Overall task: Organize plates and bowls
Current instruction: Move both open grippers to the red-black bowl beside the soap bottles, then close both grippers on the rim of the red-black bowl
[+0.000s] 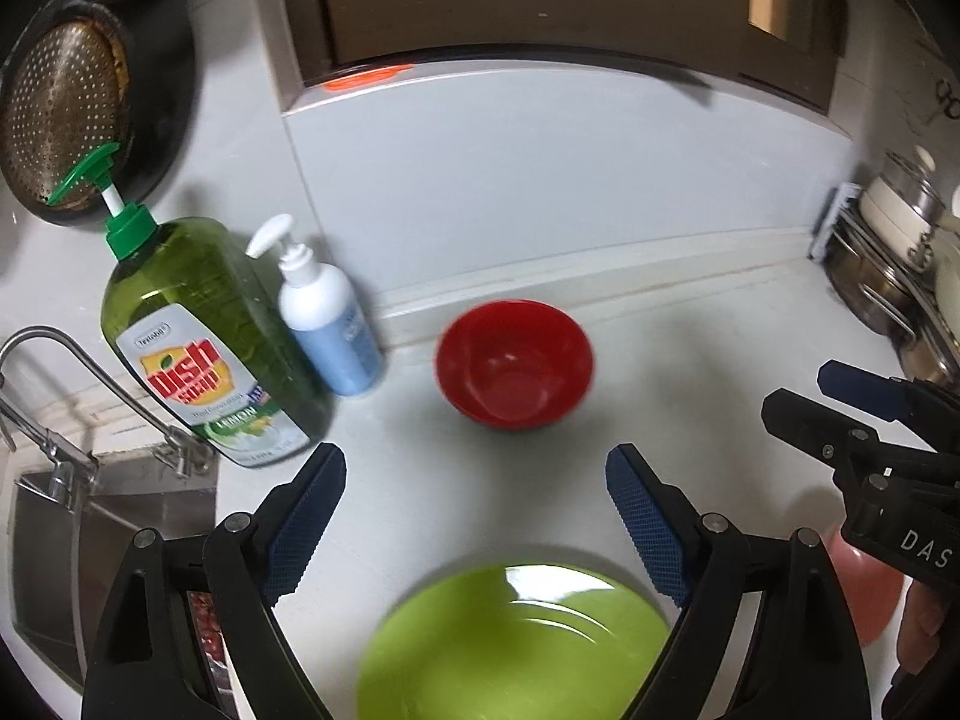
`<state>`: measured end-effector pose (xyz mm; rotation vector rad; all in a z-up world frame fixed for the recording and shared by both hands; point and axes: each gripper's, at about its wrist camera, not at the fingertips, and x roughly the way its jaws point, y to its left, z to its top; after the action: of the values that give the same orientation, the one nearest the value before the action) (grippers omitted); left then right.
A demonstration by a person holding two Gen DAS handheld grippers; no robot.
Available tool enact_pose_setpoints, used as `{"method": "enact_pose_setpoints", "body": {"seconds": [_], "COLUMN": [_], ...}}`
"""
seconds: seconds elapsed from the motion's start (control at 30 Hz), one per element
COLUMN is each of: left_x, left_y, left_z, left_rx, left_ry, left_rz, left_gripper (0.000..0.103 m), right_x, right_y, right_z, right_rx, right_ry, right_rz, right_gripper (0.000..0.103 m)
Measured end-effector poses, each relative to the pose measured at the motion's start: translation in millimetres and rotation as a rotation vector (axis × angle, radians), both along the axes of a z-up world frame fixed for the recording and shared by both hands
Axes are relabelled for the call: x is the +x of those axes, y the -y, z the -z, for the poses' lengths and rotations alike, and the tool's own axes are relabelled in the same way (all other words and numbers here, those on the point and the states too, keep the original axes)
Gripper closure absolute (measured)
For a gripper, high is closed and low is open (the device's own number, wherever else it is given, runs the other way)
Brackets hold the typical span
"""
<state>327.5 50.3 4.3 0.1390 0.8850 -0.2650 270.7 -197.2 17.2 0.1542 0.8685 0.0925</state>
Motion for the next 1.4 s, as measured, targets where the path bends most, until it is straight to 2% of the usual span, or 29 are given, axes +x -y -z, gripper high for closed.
{"method": "enact_pose_setpoints", "body": {"seconds": [0.33,0.63,0.8,0.97,1.2,1.4], "left_x": [49.9,91.4,109.5,121.3,140.2,148.3], "left_y": [-22.1,-15.3,-8.1,-1.6,4.2,7.7], "left_z": [25.7,62.0,82.7,99.7,118.4,126.2], "left_rx": [0.014,0.043,0.052,0.061,0.065,0.025], "left_ry": [-0.021,-0.074,-0.113,-0.147,-0.188,-0.213], "left_rz": [-0.043,-0.022,-0.018,-0.012,-0.008,0.003], "left_gripper": [0.014,0.017,0.023,0.029,0.043,0.062], "right_x": [52.9,102.5,124.6,140.7,158.2,167.2], "right_y": [-34.1,-51.2,-54.3,-53.2,-49.4,-50.0], "right_z": [14.6,41.6,57.9,74.8,99.2,113.2], "right_rx": [-0.017,-0.024,-0.02,-0.013,0.03,0.057], "right_ry": [-0.014,-0.081,-0.119,-0.164,-0.234,-0.28], "right_rz": [-0.031,-0.051,-0.045,-0.037,-0.026,-0.025], "right_gripper": [0.042,0.042,0.042,0.044,0.056,0.069]}}
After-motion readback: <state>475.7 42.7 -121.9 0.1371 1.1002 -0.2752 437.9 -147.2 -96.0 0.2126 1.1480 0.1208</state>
